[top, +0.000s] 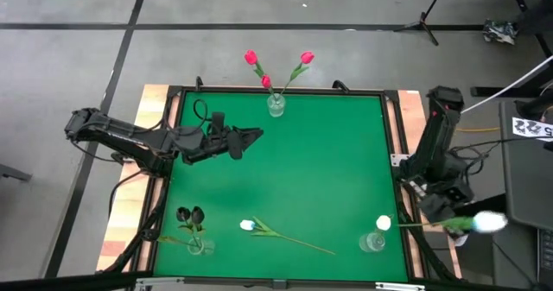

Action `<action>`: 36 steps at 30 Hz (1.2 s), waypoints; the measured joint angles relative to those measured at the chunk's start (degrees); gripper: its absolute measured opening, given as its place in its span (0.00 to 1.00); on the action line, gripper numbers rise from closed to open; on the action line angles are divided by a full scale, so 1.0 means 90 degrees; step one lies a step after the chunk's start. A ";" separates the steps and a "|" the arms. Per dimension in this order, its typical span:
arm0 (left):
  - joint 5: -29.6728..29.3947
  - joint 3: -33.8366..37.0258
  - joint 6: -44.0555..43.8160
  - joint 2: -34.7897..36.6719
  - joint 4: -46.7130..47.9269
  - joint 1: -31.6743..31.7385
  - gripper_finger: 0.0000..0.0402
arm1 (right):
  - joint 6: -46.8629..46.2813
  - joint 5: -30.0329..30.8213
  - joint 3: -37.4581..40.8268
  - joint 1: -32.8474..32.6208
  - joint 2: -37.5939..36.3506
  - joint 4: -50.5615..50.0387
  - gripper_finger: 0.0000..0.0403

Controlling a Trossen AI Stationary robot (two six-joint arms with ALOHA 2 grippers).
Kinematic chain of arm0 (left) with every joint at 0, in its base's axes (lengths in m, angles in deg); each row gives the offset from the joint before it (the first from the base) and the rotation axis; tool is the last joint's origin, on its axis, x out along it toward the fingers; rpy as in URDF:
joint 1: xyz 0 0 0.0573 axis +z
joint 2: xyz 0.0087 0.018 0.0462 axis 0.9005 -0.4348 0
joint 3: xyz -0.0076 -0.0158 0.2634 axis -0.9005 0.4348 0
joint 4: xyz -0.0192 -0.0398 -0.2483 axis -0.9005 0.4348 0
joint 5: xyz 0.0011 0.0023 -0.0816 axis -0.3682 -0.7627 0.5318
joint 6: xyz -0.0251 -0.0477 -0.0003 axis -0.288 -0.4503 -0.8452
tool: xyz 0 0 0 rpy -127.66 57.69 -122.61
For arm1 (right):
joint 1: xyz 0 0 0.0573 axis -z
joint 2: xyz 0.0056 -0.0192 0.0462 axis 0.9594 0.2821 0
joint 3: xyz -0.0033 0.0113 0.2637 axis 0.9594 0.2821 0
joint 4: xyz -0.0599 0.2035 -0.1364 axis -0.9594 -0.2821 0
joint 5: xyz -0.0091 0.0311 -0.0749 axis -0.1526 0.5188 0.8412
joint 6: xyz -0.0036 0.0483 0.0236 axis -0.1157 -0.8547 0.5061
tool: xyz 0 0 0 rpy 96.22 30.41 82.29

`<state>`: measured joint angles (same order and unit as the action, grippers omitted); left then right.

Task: Sort flowers into vase by color
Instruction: Put the top white flower into the bottom right transparent vase

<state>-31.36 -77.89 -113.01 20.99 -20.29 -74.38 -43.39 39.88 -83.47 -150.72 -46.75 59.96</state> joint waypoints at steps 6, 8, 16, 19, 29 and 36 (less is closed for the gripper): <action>0.0000 0.0000 0.0035 0.0000 0.0319 -0.0010 0.48 | -0.0692 -0.0182 0.0320 0.0816 0.0514 0.0774 0.00; 0.0000 0.0000 -0.0004 0.0000 0.0449 -0.0007 0.48 | -0.0940 -0.0142 0.0363 0.0971 0.0764 0.1117 0.00; -0.0002 0.0000 -0.0029 0.0000 0.0702 -0.0007 0.48 | -0.0959 0.0312 0.0211 0.0960 0.1826 0.1831 0.00; -0.0003 0.0000 -0.0029 0.0000 0.0759 -0.0007 0.48 | -0.0686 0.0881 -0.0023 0.0846 0.2136 0.1775 0.00; -0.0022 0.0000 -0.0009 0.0000 0.0772 -0.0007 0.48 | 0.0285 0.2969 -0.0662 -0.0139 0.2349 0.1808 0.00; -0.0024 0.0000 0.0044 0.0000 0.0785 -0.0007 0.48 | 0.1322 0.5550 -0.1625 -0.0186 0.2476 0.1791 0.00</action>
<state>-31.57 -77.89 -112.61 20.99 -13.22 -74.45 -31.50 89.84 -98.09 -152.40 -24.47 76.08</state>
